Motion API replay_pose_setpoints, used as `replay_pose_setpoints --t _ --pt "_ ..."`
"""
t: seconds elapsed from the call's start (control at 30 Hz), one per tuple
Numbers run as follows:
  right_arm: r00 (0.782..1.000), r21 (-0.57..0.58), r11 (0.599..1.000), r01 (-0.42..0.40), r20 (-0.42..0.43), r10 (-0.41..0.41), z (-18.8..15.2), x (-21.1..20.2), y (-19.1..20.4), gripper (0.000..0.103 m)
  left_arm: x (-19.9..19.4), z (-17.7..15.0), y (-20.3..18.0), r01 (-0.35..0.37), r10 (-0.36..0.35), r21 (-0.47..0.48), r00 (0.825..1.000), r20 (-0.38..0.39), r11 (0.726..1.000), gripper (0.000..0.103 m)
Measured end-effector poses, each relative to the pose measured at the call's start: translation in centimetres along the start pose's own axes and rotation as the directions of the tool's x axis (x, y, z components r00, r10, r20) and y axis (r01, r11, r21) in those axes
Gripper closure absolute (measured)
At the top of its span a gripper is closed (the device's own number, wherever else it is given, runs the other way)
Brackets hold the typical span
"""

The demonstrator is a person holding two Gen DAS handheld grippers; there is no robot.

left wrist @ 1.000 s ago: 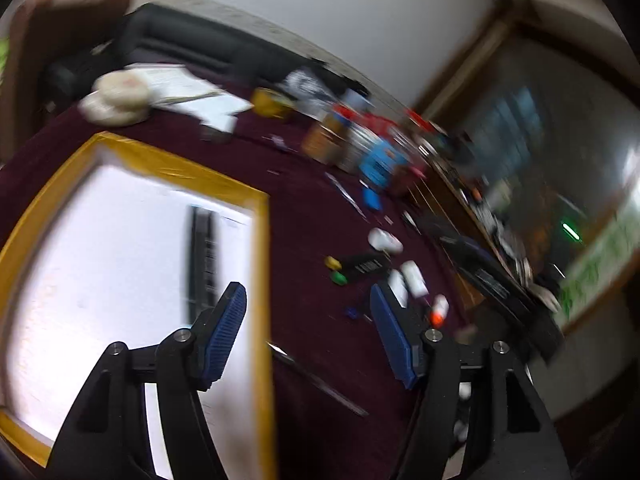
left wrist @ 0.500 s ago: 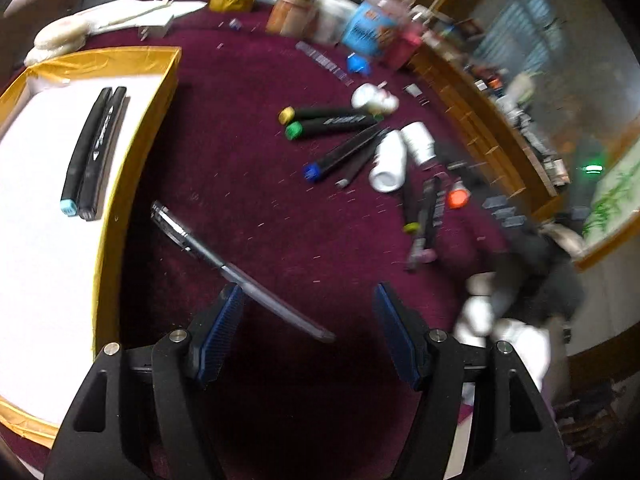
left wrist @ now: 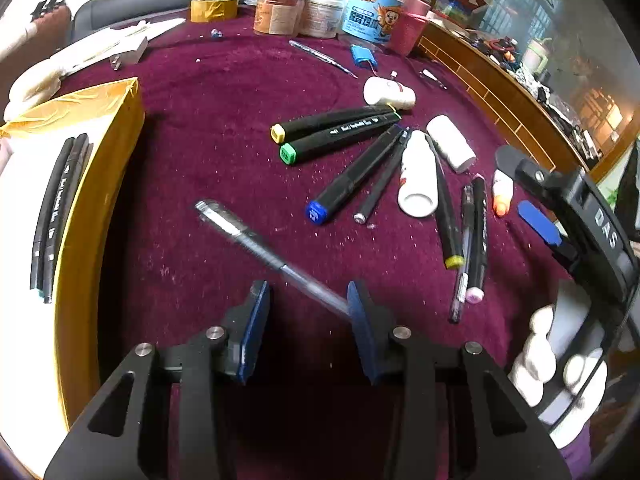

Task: Organize rigid objects
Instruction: 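Return the left tool to the table and grasp the clear ballpoint pen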

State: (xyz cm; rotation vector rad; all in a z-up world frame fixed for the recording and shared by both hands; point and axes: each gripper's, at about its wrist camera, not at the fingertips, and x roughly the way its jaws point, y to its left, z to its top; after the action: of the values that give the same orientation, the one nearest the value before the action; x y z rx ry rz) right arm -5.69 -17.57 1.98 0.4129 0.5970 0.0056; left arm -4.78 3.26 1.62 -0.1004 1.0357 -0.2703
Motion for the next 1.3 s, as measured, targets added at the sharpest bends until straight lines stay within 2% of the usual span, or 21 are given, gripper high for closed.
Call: replay_pose_setpoints --t 0.2,0.3,0.4,0.43,0.53,0.63,0.77,0.87,1.0,1.03,1.1,1.17,1.2,1.3 --pt "1.000 -0.023 1.000 -0.002 -0.008 0.002 -0.1 0.2 0.4 0.002 0.2 1.3 0.6 -0.033 0.032 -0.033 0.999 -0.021 0.999 0.064" --pt "1.000 -0.016 1.000 -0.003 -0.013 0.002 -0.1 0.3 0.2 0.002 1.2 2.0 -0.1 -0.088 0.087 -0.023 0.996 -0.027 0.996 0.059" --pt "1.000 -0.015 1.000 -0.002 -0.013 0.002 -0.1 0.4 0.2 0.002 2.1 2.0 -1.8 -0.177 0.177 0.090 0.984 0.002 0.980 0.059" --pt "1.000 -0.014 1.000 -0.001 -0.011 0.000 -0.1 0.3 0.2 0.002 2.0 1.7 -2.2 -0.194 0.193 0.140 0.981 0.022 0.971 0.065" --pt "1.000 -0.005 1.000 0.001 -0.006 -0.001 -0.1 0.3 0.0 0.002 1.1 1.0 -1.3 -0.159 0.161 0.185 0.987 0.004 0.970 0.083" --pt "1.000 -0.007 1.000 0.000 -0.013 0.000 -0.1 0.4 0.0 0.002 0.2 0.6 0.2 -0.198 0.201 0.175 0.980 0.000 0.964 0.083" --pt "1.000 -0.006 1.000 0.003 -0.015 -0.003 -0.1 0.5 -0.1 0.002 0.1 0.5 1.0 -0.185 0.188 0.130 0.982 -0.010 0.974 0.083" --pt "1.000 -0.004 1.000 0.007 -0.015 -0.007 -0.1 0.5 -0.1 0.002 0.6 0.9 0.4 -0.207 0.207 0.122 0.978 0.013 0.971 0.082" --pt "1.000 -0.001 1.000 0.014 -0.022 -0.014 0.0 0.6 -0.1 0.002 1.2 1.2 -0.4 -0.213 0.202 0.170 0.976 0.077 0.962 0.083" --pt "1.000 0.000 1.000 0.015 -0.023 -0.015 -0.1 0.6 -0.2 0.002 1.2 1.0 -0.5 -0.210 0.195 0.189 0.976 0.093 0.959 0.091" --pt "1.000 0.006 1.000 0.015 -0.018 -0.014 -0.1 0.4 -0.3 0.002 1.1 1.1 0.0 -0.152 0.138 0.175 0.987 0.088 0.973 0.096" --pt "1.000 0.013 1.000 -0.007 0.007 0.007 0.1 -0.3 -0.5 0.002 0.5 1.0 0.9 -0.069 0.060 0.125 0.995 0.073 0.990 0.096" --pt "1.000 0.019 1.000 -0.016 0.015 0.016 0.2 -0.8 -0.6 0.002 0.1 0.8 1.7 0.002 -0.007 0.081 0.998 0.066 0.997 0.096" --pt "0.999 0.044 0.999 -0.018 0.033 0.016 1.1 -2.4 -1.6 0.002 -1.0 0.3 2.7 0.108 -0.110 0.026 0.991 0.079 0.994 0.096"
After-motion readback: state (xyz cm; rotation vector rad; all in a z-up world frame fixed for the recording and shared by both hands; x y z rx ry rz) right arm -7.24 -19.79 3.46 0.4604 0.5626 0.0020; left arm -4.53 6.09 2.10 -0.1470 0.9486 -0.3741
